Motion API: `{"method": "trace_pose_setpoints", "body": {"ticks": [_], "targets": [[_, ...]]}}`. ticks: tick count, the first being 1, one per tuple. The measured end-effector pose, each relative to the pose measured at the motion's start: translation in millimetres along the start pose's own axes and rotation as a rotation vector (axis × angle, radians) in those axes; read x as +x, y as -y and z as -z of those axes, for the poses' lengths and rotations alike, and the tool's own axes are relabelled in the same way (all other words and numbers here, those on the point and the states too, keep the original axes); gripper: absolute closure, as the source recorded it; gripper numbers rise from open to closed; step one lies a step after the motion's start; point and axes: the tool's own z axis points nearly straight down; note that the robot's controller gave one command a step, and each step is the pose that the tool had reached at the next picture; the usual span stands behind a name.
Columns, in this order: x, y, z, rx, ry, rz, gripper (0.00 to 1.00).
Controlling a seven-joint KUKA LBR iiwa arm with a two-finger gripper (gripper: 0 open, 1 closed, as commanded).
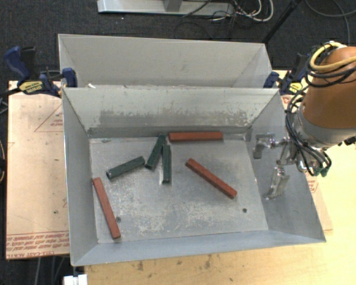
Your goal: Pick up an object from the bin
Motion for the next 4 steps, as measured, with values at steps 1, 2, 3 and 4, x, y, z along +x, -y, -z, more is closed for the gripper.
{"method": "trace_pose_setpoints", "body": {"ticks": [1, 2, 3, 4], "targets": [[-1.5, -0.3, 3.6, 0.001, 0.007, 0.003, 0.0], [2.5, -2.2, -48.2, 0.001, 0.012, -0.063, 0.0], [-15.9, -25.7, -115.3, 0.0, 0.012, -0.165, 0.0], [-16.6, -16.7, -159.2, 0.0, 0.006, -0.269, 1.0]]}}
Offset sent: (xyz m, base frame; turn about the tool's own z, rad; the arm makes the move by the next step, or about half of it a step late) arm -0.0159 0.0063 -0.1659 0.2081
